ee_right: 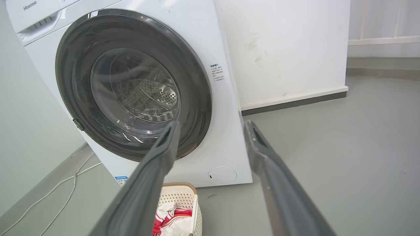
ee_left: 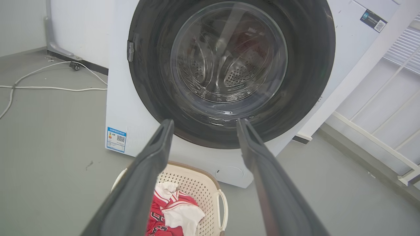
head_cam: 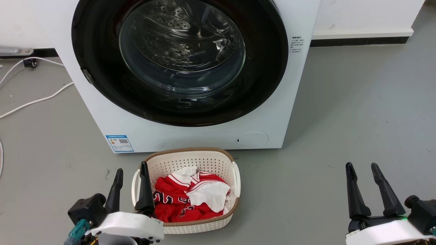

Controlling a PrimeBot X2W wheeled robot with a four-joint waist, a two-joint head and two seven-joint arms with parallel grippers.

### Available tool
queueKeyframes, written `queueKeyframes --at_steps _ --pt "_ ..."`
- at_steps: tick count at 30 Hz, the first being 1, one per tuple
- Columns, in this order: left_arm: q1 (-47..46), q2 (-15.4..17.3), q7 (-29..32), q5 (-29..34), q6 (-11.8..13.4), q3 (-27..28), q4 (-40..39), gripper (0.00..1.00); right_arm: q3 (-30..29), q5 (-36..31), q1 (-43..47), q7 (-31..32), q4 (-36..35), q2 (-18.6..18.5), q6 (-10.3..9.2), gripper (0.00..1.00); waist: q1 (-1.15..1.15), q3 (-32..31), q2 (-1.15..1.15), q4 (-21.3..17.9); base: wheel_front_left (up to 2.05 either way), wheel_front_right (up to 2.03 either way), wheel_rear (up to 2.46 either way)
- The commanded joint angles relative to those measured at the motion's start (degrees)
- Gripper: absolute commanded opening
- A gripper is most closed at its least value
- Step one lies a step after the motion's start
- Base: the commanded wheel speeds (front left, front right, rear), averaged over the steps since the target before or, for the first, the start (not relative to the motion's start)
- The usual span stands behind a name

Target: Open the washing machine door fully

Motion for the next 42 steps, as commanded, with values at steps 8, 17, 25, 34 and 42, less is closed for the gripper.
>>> queueKeyframes --at_steps 8,17,25,34,42 --pt "0.6 0.2 -1.6 5.5 0.8 -0.7 -0.9 1.00 0.3 -5.6 0.9 -1.5 -2.1 0.0 0.00 1.00 0.00 0.1 0.00 -0.2 0.00 0.00 0.00" --pt "1.4 0.2 -2.6 9.9 1.3 -1.3 -1.0 1.00 0.4 -9.9 1.9 -2.7 -3.1 0.0 0.00 1.00 0.00 0.0 0.00 0.0 0.00 0.00 0.00" --pt "2.0 0.2 -3.6 13.2 1.8 -1.7 -0.2 1.00 0.5 -13.3 2.7 -3.7 -3.7 0.0 0.00 1.00 0.00 -0.1 0.00 0.1 0.00 0.00 0.00" --pt "2.7 0.2 -4.6 16.8 2.6 -2.1 0.6 1.00 0.6 -15.3 3.4 -4.6 -3.8 0.0 0.00 1.00 0.00 -0.3 0.00 0.1 0.00 0.00 0.00" --pt "3.3 0.2 -5.6 20.6 3.3 -2.6 1.3 1.00 0.7 -15.5 4.3 -5.6 -3.1 0.0 -0.01 1.00 0.00 -0.5 0.00 0.4 0.00 0.00 0.00"
